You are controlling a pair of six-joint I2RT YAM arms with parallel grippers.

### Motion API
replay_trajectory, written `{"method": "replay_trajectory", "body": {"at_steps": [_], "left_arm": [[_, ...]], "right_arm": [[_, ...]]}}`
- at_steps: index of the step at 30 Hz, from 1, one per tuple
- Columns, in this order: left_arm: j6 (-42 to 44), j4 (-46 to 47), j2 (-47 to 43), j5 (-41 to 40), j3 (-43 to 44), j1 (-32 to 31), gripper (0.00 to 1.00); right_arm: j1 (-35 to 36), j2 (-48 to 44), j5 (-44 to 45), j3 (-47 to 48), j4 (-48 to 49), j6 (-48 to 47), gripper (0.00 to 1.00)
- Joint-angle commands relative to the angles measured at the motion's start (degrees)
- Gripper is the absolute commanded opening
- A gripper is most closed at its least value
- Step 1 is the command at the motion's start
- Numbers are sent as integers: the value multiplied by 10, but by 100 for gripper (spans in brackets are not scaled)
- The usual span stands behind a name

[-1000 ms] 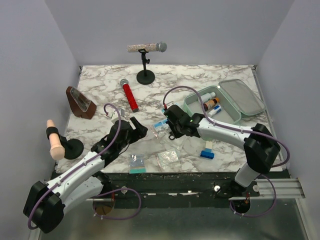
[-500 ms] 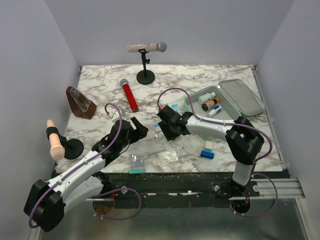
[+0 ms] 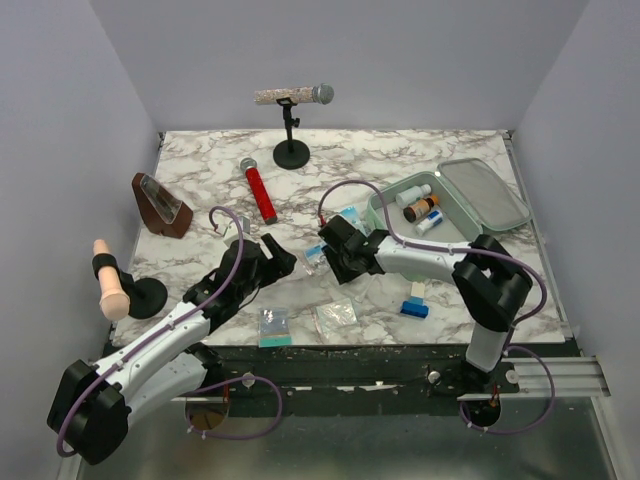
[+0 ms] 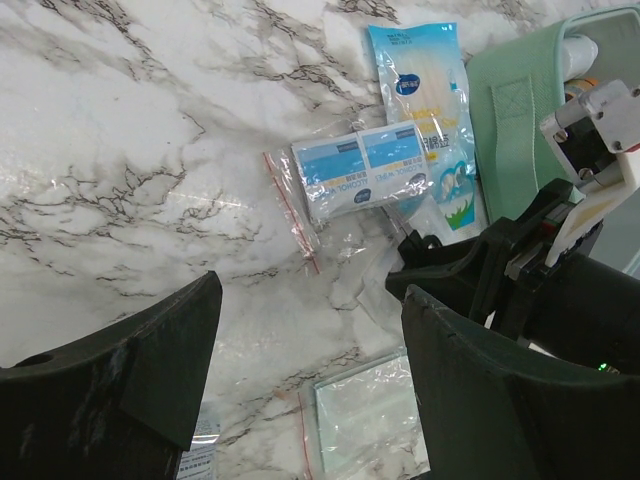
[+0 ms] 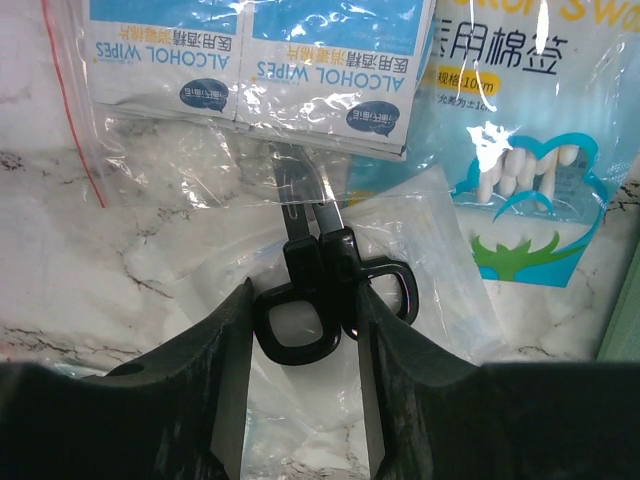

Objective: Organize the medicine kit

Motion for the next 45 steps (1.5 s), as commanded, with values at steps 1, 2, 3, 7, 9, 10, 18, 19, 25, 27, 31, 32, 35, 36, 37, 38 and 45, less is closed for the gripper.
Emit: {"method": "replay_trajectory", "body": {"at_steps": [1, 2, 3, 7, 9, 10, 18, 19, 25, 27, 31, 32, 35, 36, 37, 38, 45], "left_arm": [[3, 10, -7, 9, -5, -2, 83], [2, 10, -6, 9, -5, -2, 83], [2, 10, -5, 10, -5, -2, 83], [0, 8, -8, 9, -5, -1, 83], [0, 7, -10, 7, -5, -2, 83], [0, 7, -12, 7, -6, -2, 83], [0, 10, -10, 9, -6, -2, 83], [0, 9, -8, 9, -6, -2, 83], [-1, 21, 1, 11, -7, -2, 83], [0, 26, 5, 14, -9, -2, 83], [-2, 40, 16, 23, -10, -2, 83], [-3, 40, 18, 25, -9, -2, 83], [-3, 39, 17, 27, -9, -2, 83], [-3, 37, 15, 28, -9, -2, 83], [-2, 36, 14, 28, -10, -2, 82], [-1, 35, 12, 27, -11, -2, 83], [2, 29, 10, 23, -10, -2, 83]], "right_arm": [[2, -16, -34, -37, 1, 27, 38], [3, -22, -31, -39, 0, 29, 36], [2, -28, -26, -41, -1, 33, 34], [2, -55, -11, -41, -14, 34, 29], [2, -69, -6, -37, -27, 34, 29], [2, -78, -4, -36, -34, 34, 28], [2, -161, -10, -31, -91, 28, 28], [3, -171, -10, -32, -98, 27, 28], [3, -230, 4, -47, -132, 29, 27], [2, -236, 10, -53, -130, 28, 28], [2, -201, 14, -61, -119, 19, 34], [3, -190, 13, -65, -109, 16, 34], [2, -148, 9, -68, -91, 10, 34], [2, -138, 7, -69, -85, 7, 34], [2, -127, 6, -71, -78, 6, 34], [2, -119, 6, -72, -75, 4, 34], [2, -95, 21, -76, -54, -4, 34]]}}
